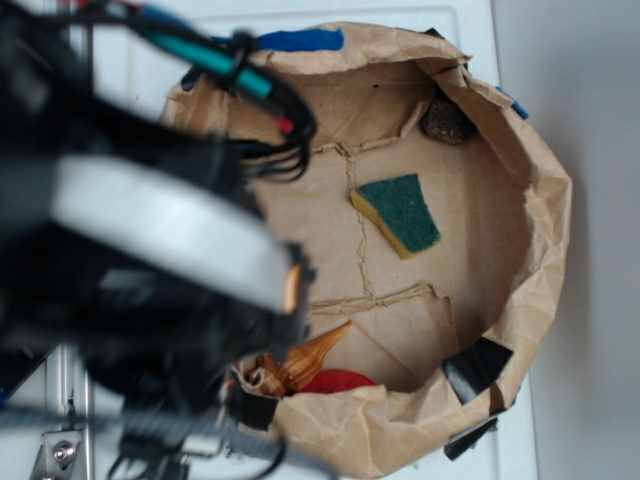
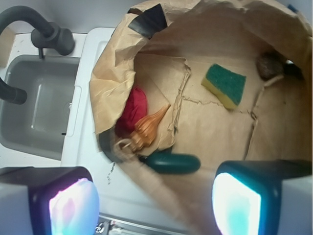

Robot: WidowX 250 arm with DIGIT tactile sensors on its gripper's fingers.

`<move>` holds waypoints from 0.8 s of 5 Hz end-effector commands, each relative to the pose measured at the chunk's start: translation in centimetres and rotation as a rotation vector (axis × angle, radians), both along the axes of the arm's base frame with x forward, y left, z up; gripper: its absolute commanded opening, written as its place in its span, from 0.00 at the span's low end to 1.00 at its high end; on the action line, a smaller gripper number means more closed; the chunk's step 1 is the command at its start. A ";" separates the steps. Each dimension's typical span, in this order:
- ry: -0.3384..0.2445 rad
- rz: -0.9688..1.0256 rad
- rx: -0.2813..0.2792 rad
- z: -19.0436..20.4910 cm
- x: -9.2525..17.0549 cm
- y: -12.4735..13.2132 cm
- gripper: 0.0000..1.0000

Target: Grab the green sponge.

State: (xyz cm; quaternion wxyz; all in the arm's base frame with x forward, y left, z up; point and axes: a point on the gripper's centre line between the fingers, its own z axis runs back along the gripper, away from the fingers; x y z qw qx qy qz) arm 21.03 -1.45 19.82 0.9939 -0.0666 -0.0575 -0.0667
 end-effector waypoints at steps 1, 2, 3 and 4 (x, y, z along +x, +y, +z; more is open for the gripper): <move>-0.122 -0.310 0.067 0.6 1.7 1.0 1.00; -0.123 -0.300 0.083 1.2 1.2 0.7 1.00; -0.123 -0.300 0.083 1.2 1.2 0.7 1.00; -0.123 -0.300 0.083 1.2 1.2 0.7 1.00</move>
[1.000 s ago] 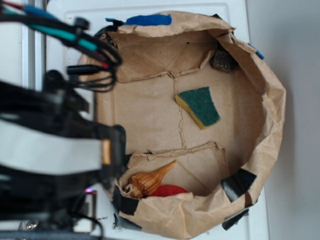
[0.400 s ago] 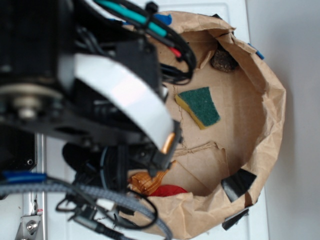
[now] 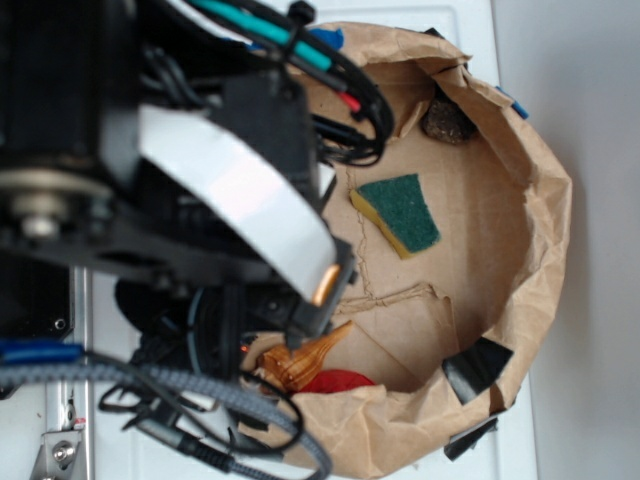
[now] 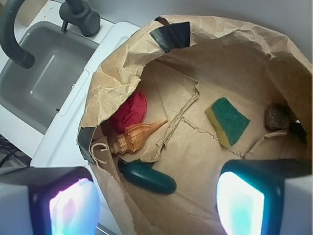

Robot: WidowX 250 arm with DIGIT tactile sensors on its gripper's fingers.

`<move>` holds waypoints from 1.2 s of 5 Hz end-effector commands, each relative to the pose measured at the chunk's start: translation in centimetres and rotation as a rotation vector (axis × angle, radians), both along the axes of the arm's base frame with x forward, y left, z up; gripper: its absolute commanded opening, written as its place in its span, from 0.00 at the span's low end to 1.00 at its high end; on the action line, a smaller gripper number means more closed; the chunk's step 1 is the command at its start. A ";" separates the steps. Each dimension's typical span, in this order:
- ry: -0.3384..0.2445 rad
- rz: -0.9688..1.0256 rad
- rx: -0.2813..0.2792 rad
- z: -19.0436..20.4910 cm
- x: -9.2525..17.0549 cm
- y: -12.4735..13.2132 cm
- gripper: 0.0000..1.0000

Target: Grab the green sponge.

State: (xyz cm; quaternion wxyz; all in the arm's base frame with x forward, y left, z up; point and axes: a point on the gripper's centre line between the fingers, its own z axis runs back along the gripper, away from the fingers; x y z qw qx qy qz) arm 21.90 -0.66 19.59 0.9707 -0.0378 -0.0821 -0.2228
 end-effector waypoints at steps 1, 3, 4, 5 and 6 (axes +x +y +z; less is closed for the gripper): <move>-0.048 0.007 0.006 1.4 0.3 -0.1 1.00; -0.037 -0.158 -0.007 -1.7 4.2 2.5 1.00; -0.066 -0.188 -0.016 -2.6 5.6 3.1 1.00; -0.085 -0.263 0.022 -5.5 7.4 3.0 1.00; -0.105 -0.304 0.058 -7.6 8.7 3.1 1.00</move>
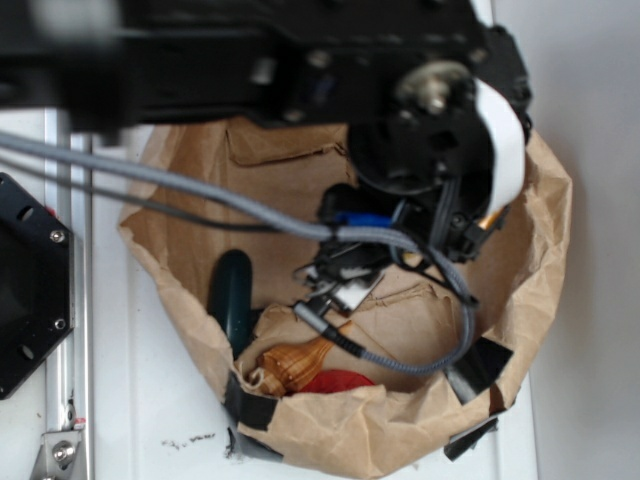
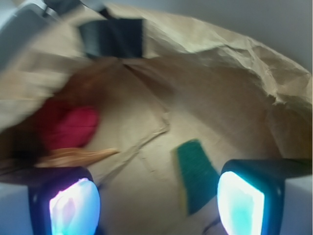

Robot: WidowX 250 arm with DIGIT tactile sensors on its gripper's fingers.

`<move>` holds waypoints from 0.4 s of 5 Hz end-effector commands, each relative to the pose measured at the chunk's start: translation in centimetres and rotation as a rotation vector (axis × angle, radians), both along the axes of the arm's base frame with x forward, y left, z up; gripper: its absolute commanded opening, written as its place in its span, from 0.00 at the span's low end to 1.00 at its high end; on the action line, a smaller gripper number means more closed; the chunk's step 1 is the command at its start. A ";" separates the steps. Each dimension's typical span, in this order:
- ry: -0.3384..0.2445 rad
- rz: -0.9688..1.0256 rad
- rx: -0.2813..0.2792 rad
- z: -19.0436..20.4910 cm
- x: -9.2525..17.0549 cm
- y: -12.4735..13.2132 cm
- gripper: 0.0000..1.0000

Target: Grab the green sponge.

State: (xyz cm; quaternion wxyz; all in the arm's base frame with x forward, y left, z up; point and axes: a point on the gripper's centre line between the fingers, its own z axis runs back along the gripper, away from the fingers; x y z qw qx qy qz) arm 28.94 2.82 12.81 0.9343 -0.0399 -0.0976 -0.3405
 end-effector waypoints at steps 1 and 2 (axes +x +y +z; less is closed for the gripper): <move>-0.114 -0.078 0.070 -1.3 1.7 -0.5 1.00; -0.129 -0.126 0.053 -1.0 0.5 -0.8 1.00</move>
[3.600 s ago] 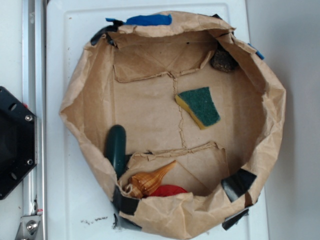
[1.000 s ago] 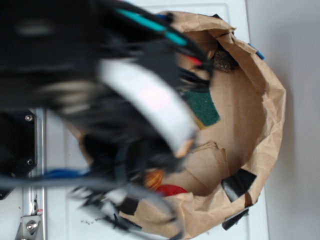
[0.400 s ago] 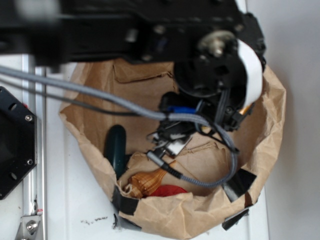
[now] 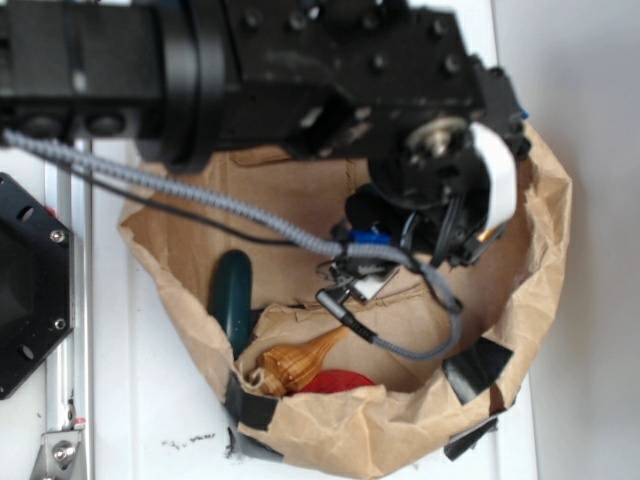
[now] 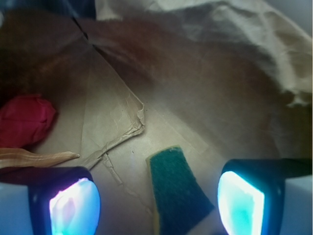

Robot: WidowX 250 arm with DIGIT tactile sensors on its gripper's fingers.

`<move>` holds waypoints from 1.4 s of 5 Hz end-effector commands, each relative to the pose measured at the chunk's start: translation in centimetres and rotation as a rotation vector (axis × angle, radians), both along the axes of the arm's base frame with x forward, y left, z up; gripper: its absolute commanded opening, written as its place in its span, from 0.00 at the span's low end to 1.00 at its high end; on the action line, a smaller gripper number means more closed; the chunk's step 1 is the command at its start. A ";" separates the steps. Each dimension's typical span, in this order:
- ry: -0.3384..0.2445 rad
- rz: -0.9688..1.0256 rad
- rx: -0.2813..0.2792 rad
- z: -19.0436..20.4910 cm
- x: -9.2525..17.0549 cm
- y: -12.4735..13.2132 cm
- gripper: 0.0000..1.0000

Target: Grab the green sponge.

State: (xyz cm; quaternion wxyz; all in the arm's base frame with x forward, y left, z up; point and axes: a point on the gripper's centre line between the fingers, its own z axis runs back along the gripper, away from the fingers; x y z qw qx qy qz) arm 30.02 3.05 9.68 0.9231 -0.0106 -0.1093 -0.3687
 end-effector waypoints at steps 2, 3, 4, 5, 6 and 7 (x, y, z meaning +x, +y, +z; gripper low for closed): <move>-0.052 -0.085 0.024 1.5 -0.5 -0.5 1.00; -0.059 -0.105 0.013 1.9 -0.7 -0.5 1.00; -0.049 -0.113 0.038 1.6 -0.5 0.4 1.00; -0.063 -0.111 0.052 1.9 -0.3 1.3 1.00; -0.029 -0.118 0.062 1.4 -0.7 1.7 1.00; -0.029 -0.118 0.062 1.4 -0.7 1.7 1.00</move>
